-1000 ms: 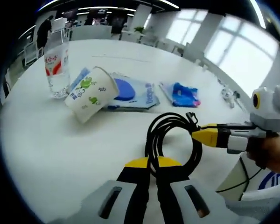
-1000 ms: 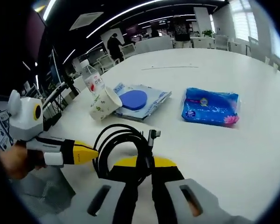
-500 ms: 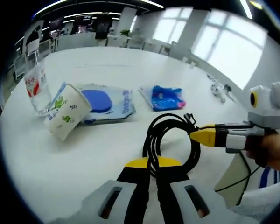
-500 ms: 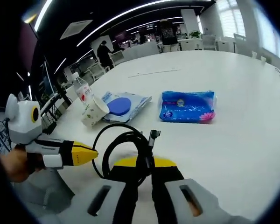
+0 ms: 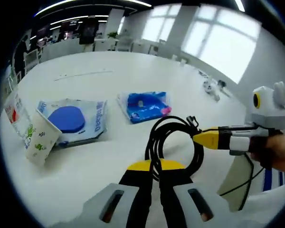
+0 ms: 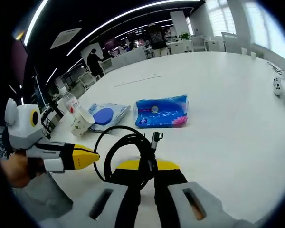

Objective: Arrange the tabletop items into an orderly group along one side of the table until the central work area is clear of visible clutter.

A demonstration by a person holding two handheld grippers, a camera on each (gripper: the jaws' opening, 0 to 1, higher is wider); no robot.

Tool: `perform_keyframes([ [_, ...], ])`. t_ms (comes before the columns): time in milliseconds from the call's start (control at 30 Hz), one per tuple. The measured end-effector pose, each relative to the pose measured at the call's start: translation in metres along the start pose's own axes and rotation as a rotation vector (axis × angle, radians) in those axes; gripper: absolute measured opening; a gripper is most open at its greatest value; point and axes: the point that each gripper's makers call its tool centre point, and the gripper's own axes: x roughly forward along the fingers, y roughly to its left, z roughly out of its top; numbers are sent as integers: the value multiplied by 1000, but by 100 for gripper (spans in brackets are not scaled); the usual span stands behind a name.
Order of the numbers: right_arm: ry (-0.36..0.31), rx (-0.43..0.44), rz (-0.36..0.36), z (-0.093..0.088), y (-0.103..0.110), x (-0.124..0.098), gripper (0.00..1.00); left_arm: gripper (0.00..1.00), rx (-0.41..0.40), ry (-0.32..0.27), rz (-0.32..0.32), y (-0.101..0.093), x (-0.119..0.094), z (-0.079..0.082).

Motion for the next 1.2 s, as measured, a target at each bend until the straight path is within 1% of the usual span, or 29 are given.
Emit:
perform_keyframes([
  [200, -9, 12, -13, 8, -13, -1, 5, 0, 5, 0, -12, -7, 11, 9],
  [500, -6, 36, -16, 10, -26, 3, 5, 0, 8, 2, -12, -12, 22, 14],
  [733, 11, 57, -4, 6, -30, 10, 6, 0, -1, 18, 0, -8, 28, 11],
  [1000, 26, 59, 5, 6, -32, 20, 6, 0, -26, 28, 13, -2, 35, 10],
  [1100, 35, 87, 8, 4, -35, 25, 6, 0, -44, 22, 18, 0, 38, 11],
  [1200, 48, 82, 9, 1, -37, 30, 6, 0, -32, 22, 21, 1, 40, 10],
])
